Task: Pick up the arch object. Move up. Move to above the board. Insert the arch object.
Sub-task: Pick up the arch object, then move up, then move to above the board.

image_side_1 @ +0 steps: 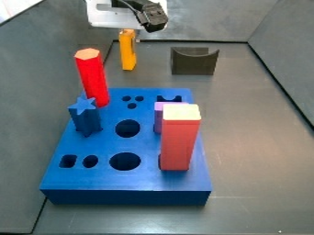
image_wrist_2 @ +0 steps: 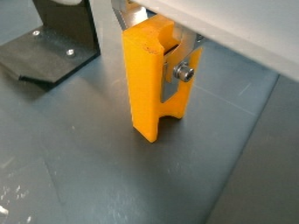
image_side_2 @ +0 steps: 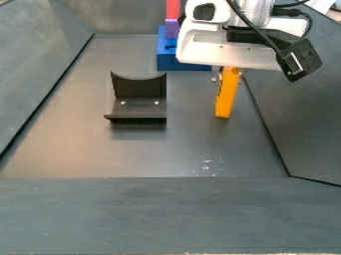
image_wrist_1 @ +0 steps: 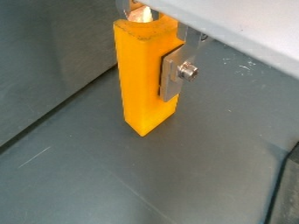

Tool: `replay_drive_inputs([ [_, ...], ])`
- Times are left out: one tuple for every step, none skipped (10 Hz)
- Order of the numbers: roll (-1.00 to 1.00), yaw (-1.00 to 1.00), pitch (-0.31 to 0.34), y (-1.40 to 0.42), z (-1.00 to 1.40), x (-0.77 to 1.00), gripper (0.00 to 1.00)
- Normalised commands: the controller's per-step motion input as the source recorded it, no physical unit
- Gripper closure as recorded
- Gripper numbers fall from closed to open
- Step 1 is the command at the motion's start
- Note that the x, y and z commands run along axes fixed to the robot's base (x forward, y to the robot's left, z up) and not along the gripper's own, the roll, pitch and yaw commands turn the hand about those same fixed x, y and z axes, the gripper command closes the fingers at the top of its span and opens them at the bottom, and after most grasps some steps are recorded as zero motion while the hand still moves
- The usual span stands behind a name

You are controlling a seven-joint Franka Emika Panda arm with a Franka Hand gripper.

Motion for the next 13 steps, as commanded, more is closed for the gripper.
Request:
replay_drive_inputs([
  [0.0, 0.0, 0.0, 0.0, 0.0, 0.0, 1.0],
  [0.0, 0.0, 0.0, 0.0, 0.0, 0.0, 1.0],
  [0.0, 0.0, 0.0, 0.0, 0.0, 0.0, 1.0],
  [0.0, 0.0, 0.0, 0.0, 0.0, 0.0, 1.0],
  [0.0, 0.0, 0.0, 0.0, 0.83, 0.0, 1.0],
  [0.0, -0.02, 0.006, -0.04, 0.86, -0.02, 1.0],
  [-0.01, -0.02, 0.033, -0.04, 0.77, -0.05, 1.0],
  [-0.01, -0.01, 0.052, -0.02, 0.61, -0.03, 1.0],
  [-0.01, -0.01, 0.056, -0.02, 0.51, -0.02, 1.0],
  [-0.01, -0.01, 0.049, -0.01, 0.25, -0.02, 1.0],
  [0.06, 0.09, -0.211, 0.16, 1.0, 0.28, 1.0],
  [0.06, 0.09, -0.208, 0.17, 1.0, 0.29, 1.0],
  [0.04, 0.07, -0.129, 0.16, 1.0, 0.27, 1.0],
])
